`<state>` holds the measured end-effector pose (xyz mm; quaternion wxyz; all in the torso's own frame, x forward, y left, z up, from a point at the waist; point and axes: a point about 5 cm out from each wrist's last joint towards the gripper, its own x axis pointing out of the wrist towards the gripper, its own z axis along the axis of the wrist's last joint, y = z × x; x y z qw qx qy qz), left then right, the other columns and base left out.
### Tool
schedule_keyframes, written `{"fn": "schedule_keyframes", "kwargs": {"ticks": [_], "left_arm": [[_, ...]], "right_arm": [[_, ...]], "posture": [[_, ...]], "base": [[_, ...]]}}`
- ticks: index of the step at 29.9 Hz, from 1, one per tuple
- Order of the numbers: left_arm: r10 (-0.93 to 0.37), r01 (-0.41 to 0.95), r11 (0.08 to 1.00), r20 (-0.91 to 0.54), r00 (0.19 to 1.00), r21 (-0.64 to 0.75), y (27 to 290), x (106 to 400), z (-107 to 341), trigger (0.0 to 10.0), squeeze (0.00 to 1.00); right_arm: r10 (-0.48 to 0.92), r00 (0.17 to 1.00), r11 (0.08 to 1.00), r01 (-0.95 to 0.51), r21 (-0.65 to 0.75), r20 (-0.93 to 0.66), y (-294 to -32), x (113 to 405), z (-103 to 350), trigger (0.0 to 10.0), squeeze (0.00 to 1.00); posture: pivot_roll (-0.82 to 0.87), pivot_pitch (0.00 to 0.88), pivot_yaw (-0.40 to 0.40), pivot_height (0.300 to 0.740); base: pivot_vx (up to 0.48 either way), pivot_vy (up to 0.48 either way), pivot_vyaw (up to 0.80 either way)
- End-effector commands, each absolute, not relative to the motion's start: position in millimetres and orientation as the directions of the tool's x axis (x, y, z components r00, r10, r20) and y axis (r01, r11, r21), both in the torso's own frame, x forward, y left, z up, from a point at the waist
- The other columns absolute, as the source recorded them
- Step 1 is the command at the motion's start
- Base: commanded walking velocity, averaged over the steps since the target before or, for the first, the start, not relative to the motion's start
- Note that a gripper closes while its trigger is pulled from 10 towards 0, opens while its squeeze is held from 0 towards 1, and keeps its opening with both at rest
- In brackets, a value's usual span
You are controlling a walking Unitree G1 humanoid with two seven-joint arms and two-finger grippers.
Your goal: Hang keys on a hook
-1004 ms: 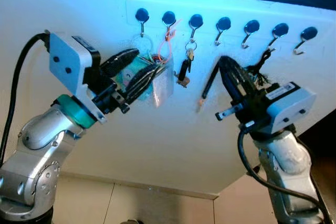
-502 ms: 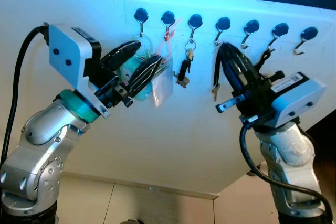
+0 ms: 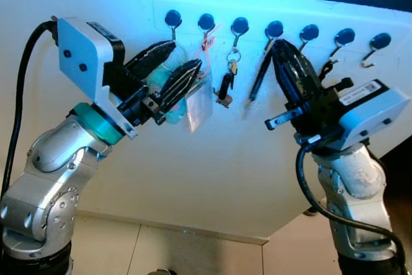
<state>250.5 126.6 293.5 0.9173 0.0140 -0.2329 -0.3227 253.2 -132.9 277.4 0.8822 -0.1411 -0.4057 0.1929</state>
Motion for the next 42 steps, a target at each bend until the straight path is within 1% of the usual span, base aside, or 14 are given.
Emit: {"fn": "schedule_keyframes", "kwargs": {"ticks": [1,4,9,11,16,24,29,30,32,34,35,36,37,42], "left_arm": [[-0.607,0.592,0.786,0.407,0.682,0.180,124.7,251.5,293.9,10.0,0.00],[-0.608,0.593,0.785,0.411,0.679,0.179,123.9,251.6,295.2,10.0,0.00],[-0.608,0.595,0.784,0.412,0.678,0.178,123.4,251.6,295.6,10.0,0.00],[-0.609,0.597,0.783,0.413,0.677,0.176,123.0,251.5,296.1,10.0,0.00],[-0.610,0.598,0.782,0.412,0.677,0.176,122.8,251.3,296.5,10.0,0.00],[-0.611,0.599,0.781,0.411,0.677,0.174,122.2,251.0,296.3,10.0,0.00],[-0.611,0.601,0.781,0.410,0.677,0.172,121.7,251.1,295.5,10.0,0.00],[-0.611,0.601,0.781,0.410,0.677,0.172,121.7,251.1,295.5,10.0,0.00],[-0.610,0.599,0.782,0.410,0.678,0.172,122.0,251.2,295.0,10.0,0.00],[-0.610,0.599,0.782,0.410,0.678,0.172,122.0,251.2,295.0,10.0,0.00],[-0.613,0.604,0.779,0.408,0.676,0.170,121.5,251.5,294.0,10.0,0.00],[-0.613,0.604,0.779,0.408,0.676,0.170,121.5,251.5,294.0,10.0,0.00],[-0.616,0.607,0.776,0.407,0.674,0.169,120.6,251.8,293.2,10.0,0.00],[-0.618,0.608,0.775,0.408,0.672,0.170,120.2,252.2,293.1,10.0,0.00]], "right_arm": [[0.453,0.590,0.887,-0.221,-0.406,0.668,-131.7,253.3,278.7,10.0,0.00],[0.459,0.581,0.885,-0.232,-0.403,0.672,-124.6,256.1,278.6,10.0,0.00],[0.454,0.575,0.888,-0.229,-0.398,0.681,-120.6,259.3,280.2,10.0,0.00],[0.429,0.583,0.897,-0.189,-0.399,0.689,-117.2,265.7,281.4,10.0,0.00],[0.416,0.590,0.901,-0.160,-0.404,0.692,-114.3,270.2,282.0,10.0,0.00],[0.419,0.591,0.898,-0.158,-0.410,0.690,-110.3,273.3,280.9,10.0,0.00],[0.427,0.598,0.888,-0.135,-0.441,0.678,-107.1,277.9,278.5,10.0,0.00],[0.427,0.598,0.888,-0.135,-0.441,0.678,-107.1,277.9,278.5,10.0,0.00],[0.411,0.627,0.881,-0.086,-0.466,0.662,-114.2,279.9,273.0,10.0,0.00],[0.411,0.627,0.881,-0.086,-0.466,0.662,-114.2,279.9,273.0,10.0,0.00],[0.392,0.658,0.873,-0.046,-0.485,0.643,-121.9,280.7,265.7,10.0,0.00],[0.392,0.658,0.873,-0.046,-0.485,0.643,-121.9,280.7,265.7,10.0,0.00],[0.388,0.677,0.864,-0.032,-0.502,0.625,-124.6,281.0,259.6,10.0,0.00],[0.419,0.666,0.846,-0.039,-0.532,0.617,-121.7,277.9,254.7,10.0,0.00]], "posture": [[0.03,0.000,0.068,0.740],[0.03,0.000,0.070,0.740],[0.03,0.000,0.070,0.740],[0.04,0.000,0.074,0.740],[0.04,0.000,0.074,0.740],[0.04,0.000,0.072,0.740],[0.04,0.000,0.067,0.740],[0.04,0.000,0.067,0.740],[0.04,0.000,0.069,0.740],[0.04,0.000,0.069,0.740],[0.03,0.000,0.072,0.740],[0.03,0.000,0.072,0.740],[0.03,0.000,0.074,0.740],[0.03,0.000,0.070,0.740]], "base": [[0.000,0.000,0.00],[0.000,0.000,0.00],[0.000,0.000,0.00],[0.000,0.000,0.00],[0.000,0.000,0.00],[0.000,0.000,0.00],[0.000,0.000,0.00],[0.000,0.000,0.00],[0.000,0.000,0.00],[0.000,0.000,0.00],[0.000,0.000,0.00],[0.000,0.000,0.00],[0.000,0.000,0.00],[0.000,0.000,0.00]]}}
